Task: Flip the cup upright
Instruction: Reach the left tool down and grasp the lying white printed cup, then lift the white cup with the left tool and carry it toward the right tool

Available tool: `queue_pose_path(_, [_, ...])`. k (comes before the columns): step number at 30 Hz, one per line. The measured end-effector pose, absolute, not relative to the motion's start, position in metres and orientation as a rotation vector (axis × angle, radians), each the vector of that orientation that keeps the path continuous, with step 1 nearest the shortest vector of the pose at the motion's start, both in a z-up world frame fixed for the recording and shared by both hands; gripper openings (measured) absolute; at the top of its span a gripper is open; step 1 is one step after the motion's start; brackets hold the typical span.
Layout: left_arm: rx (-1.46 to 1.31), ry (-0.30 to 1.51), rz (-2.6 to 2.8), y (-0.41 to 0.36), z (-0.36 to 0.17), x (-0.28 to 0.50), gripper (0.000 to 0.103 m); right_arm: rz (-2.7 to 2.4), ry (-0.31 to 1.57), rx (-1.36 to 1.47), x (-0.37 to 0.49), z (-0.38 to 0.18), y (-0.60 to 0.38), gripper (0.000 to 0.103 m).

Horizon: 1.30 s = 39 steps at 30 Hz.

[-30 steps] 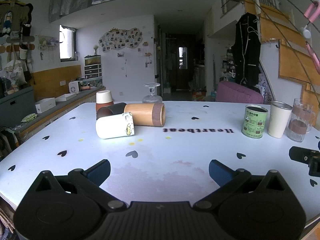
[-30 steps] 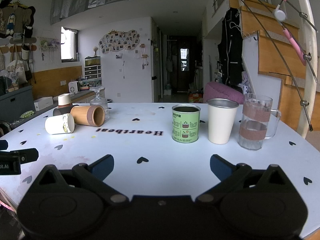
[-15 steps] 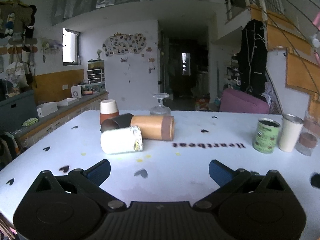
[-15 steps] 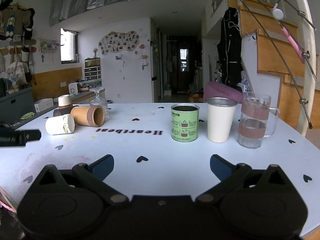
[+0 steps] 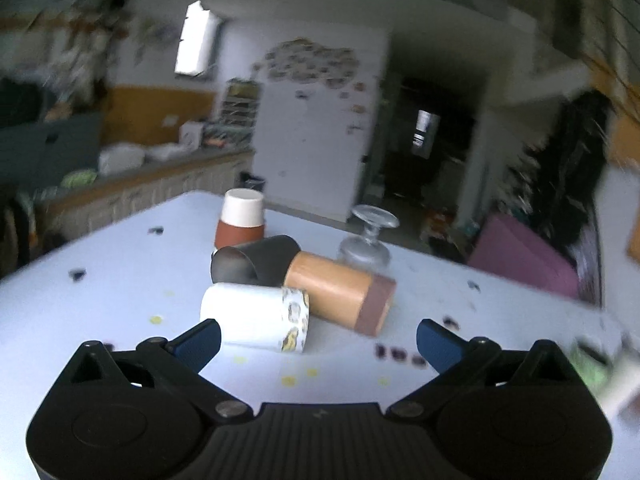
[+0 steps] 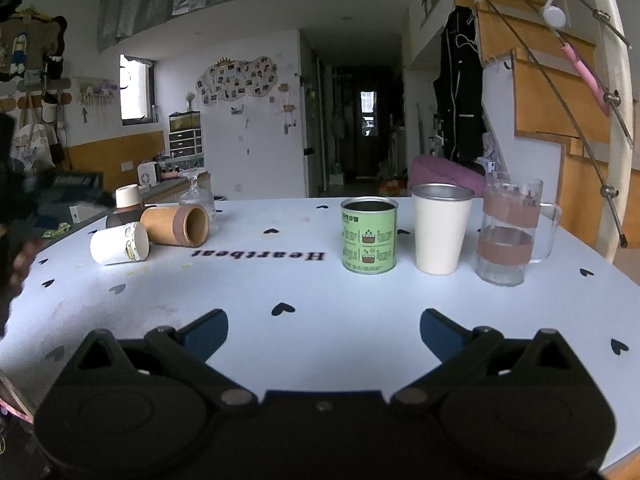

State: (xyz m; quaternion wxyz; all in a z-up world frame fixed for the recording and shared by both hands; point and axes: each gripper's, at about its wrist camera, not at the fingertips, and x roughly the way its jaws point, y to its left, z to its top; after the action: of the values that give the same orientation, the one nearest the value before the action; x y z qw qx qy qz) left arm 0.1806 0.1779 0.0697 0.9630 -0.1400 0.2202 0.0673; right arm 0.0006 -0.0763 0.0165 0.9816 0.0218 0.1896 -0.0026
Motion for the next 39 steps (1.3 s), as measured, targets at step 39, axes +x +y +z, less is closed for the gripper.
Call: queue_pose_path(39, [-0.8, 0.707, 0.177, 0.206, 0.015, 0.206, 0.069, -0.047, 0.46, 0.073, 0.019, -0.004, -0.099, 0.103])
